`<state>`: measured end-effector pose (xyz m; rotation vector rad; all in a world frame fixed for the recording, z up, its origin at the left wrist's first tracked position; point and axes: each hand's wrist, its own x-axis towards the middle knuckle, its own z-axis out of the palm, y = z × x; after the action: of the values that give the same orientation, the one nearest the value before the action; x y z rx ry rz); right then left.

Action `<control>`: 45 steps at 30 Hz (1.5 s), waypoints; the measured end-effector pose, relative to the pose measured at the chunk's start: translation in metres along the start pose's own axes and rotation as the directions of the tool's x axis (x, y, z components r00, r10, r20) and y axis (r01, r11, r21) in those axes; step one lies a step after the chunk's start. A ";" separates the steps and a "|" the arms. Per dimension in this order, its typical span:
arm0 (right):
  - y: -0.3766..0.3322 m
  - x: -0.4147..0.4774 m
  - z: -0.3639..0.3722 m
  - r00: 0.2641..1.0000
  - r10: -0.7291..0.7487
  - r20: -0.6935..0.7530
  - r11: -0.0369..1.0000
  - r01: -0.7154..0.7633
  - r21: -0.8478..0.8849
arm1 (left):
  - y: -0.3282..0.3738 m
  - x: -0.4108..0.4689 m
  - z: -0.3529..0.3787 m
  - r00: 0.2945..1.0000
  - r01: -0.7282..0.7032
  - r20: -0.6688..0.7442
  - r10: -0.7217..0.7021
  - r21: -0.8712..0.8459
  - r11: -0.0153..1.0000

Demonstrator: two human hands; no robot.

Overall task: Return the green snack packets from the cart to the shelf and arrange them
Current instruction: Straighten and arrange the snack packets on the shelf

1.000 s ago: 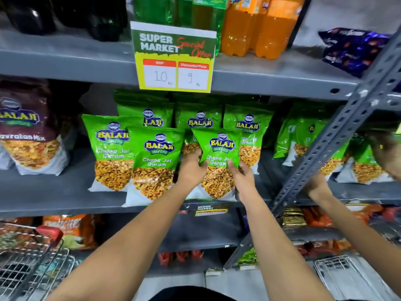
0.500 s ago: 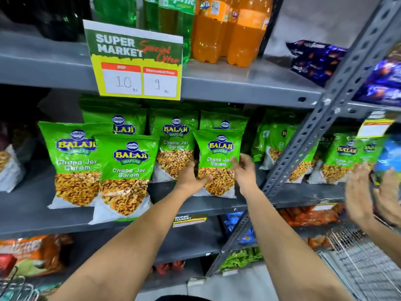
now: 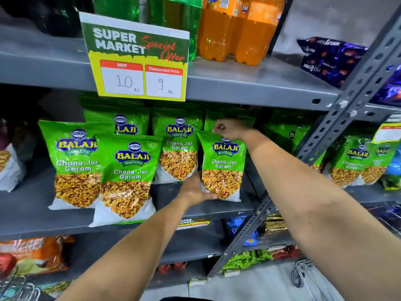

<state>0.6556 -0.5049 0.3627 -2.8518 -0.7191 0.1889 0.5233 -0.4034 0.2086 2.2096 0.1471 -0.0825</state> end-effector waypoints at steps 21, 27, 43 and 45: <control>0.054 -0.037 -0.037 0.959 0.272 -0.080 0.955 -0.279 -0.097 | 0.002 0.005 0.008 0.996 0.042 -0.076 -0.040 0.020 0.999; 0.031 -0.040 -0.018 0.876 0.235 -0.422 0.951 -0.296 -0.086 | 0.004 -0.002 -0.011 0.991 0.087 -0.106 -0.077 0.090 0.992; -0.155 -0.035 0.095 0.969 0.210 -0.133 0.808 -0.096 0.581 | -0.027 -0.077 -0.190 0.535 0.045 -0.842 -0.068 -0.052 0.998; -0.156 -0.031 0.109 0.974 0.221 -0.055 0.727 -0.127 0.675 | -0.039 -0.082 -0.193 0.535 0.139 -0.831 -0.152 -0.090 0.986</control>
<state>0.5392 -0.3682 0.2928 -2.1941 -0.2619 0.2273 0.4376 -0.2321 0.3025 2.0297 0.8702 0.9202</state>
